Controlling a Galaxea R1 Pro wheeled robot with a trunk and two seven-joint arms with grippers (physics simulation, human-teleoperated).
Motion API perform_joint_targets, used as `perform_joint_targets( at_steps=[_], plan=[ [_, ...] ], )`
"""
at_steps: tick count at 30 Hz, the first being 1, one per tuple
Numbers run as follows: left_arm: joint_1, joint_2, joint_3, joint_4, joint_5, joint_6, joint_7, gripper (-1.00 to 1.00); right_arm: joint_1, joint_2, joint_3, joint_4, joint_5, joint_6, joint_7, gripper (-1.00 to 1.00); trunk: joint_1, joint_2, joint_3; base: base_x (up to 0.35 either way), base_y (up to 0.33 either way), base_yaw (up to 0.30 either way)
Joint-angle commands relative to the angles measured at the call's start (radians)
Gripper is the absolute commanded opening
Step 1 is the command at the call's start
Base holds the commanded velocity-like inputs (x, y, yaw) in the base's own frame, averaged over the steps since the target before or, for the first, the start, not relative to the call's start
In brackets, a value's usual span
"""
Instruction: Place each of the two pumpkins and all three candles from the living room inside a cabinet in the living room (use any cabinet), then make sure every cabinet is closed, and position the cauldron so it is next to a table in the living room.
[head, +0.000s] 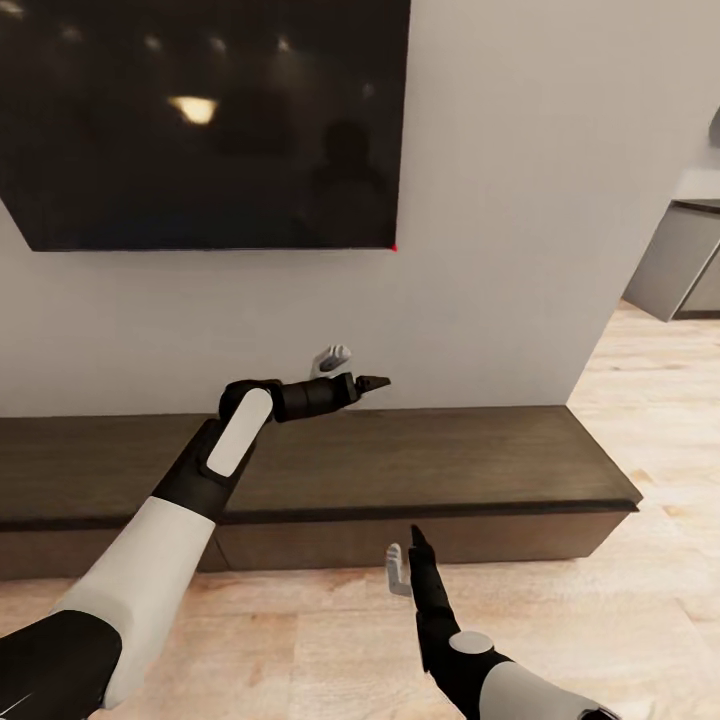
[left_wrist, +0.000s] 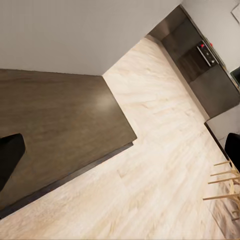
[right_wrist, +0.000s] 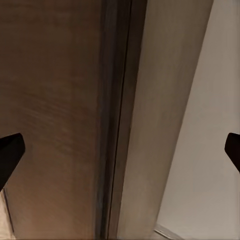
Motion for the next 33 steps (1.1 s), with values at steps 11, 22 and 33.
perform_joint_targets(
  at_steps=[11, 22, 33],
  plan=[
    [0.0, -0.001, -0.002, -0.012, 0.0, -0.002, 0.0, 1.0, 0.0, -0.002, 0.0, 0.0, -0.001, 0.0, 0.0, 1.0, 0.0, 0.0, 0.0, 0.105, 0.0, 0.0],
    [0.0, -0.003, -0.003, -0.015, 0.0, -0.002, 0.0, 1.0, 0.0, -0.001, 0.0, -0.001, 0.0, 0.0, -0.003, 1.0, 0.035, -0.063, -0.028, 0.001, 0.0, 0.0],
    [0.0, -0.004, -0.004, -0.015, 0.0, -0.002, 0.0, 1.0, 0.0, 0.0, -0.002, -0.034, 0.0, -0.002, -0.045, 1.0, 0.077, -0.14, -0.063, 0.0, 0.0, 0.0]
  ],
)
